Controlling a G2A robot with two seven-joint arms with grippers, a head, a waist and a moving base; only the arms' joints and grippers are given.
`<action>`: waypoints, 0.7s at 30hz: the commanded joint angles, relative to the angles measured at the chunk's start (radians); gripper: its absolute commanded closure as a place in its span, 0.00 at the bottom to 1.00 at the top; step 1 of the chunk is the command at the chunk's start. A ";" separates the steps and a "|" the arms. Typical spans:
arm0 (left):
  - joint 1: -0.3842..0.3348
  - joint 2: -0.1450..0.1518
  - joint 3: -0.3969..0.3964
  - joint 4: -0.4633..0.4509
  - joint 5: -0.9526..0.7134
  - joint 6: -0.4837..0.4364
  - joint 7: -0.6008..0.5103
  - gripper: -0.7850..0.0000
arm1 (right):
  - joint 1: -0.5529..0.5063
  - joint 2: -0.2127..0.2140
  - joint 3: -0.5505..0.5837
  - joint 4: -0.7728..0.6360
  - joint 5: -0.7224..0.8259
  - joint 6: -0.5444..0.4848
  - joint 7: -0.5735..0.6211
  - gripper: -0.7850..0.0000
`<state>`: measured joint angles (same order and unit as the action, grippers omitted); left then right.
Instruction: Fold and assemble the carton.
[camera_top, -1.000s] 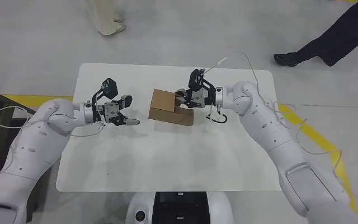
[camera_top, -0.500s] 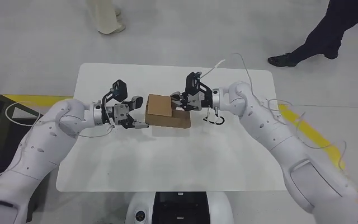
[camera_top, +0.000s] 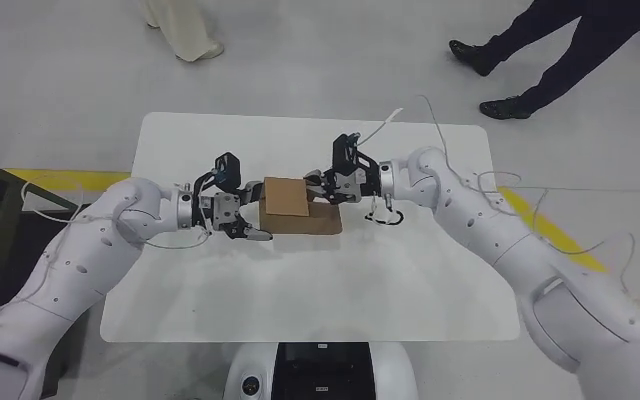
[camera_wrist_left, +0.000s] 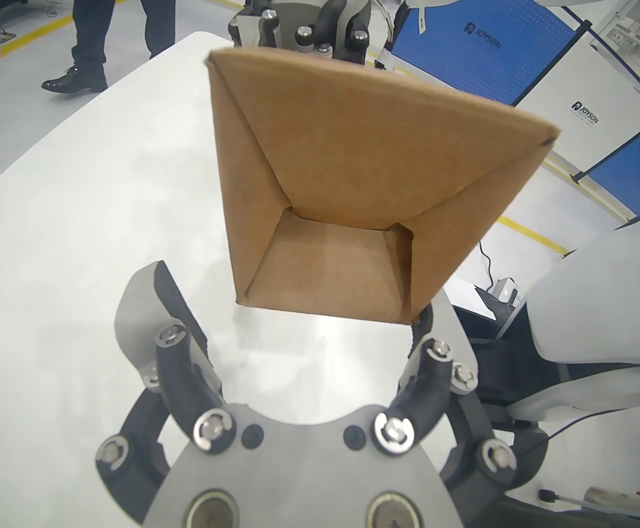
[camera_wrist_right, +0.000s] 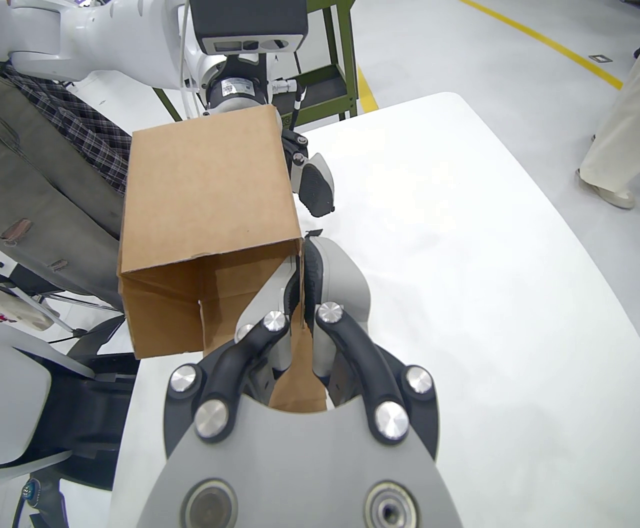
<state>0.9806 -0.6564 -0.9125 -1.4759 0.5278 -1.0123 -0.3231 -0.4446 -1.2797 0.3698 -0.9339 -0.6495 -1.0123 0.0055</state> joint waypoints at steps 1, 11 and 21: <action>-0.005 0.005 0.010 -0.001 0.005 0.000 0.020 0.00 | 0.012 0.004 -0.025 0.004 0.016 0.000 -0.009 1.00; -0.029 0.027 0.066 0.018 -0.008 0.000 0.109 0.00 | 0.067 0.011 -0.124 0.021 0.070 0.000 -0.065 1.00; -0.042 0.028 0.072 0.057 -0.048 0.000 0.120 0.00 | 0.090 0.014 -0.156 0.051 0.054 0.000 -0.127 1.00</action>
<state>0.9387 -0.6289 -0.8406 -1.4193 0.4795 -1.0123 -0.2033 -0.3546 -1.2659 0.2130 -0.8823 -0.5962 -1.0123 -0.1221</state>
